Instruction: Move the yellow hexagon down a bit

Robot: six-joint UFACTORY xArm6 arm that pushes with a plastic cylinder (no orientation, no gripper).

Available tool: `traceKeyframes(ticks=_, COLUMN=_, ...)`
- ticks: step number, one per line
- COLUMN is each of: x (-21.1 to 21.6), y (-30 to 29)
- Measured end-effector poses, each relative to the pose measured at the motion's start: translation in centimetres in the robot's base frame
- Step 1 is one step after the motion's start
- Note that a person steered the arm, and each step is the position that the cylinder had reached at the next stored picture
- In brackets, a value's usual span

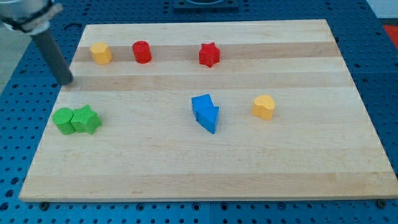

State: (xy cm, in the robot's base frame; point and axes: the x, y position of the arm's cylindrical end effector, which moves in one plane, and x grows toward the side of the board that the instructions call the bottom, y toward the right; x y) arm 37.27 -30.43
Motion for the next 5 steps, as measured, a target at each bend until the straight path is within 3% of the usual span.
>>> traceKeyframes(ticks=2, x=-1.2, y=0.0)
traceKeyframes(ticks=4, x=-10.4, y=0.0)
traceKeyframes(ticks=5, x=-11.6, y=2.4)
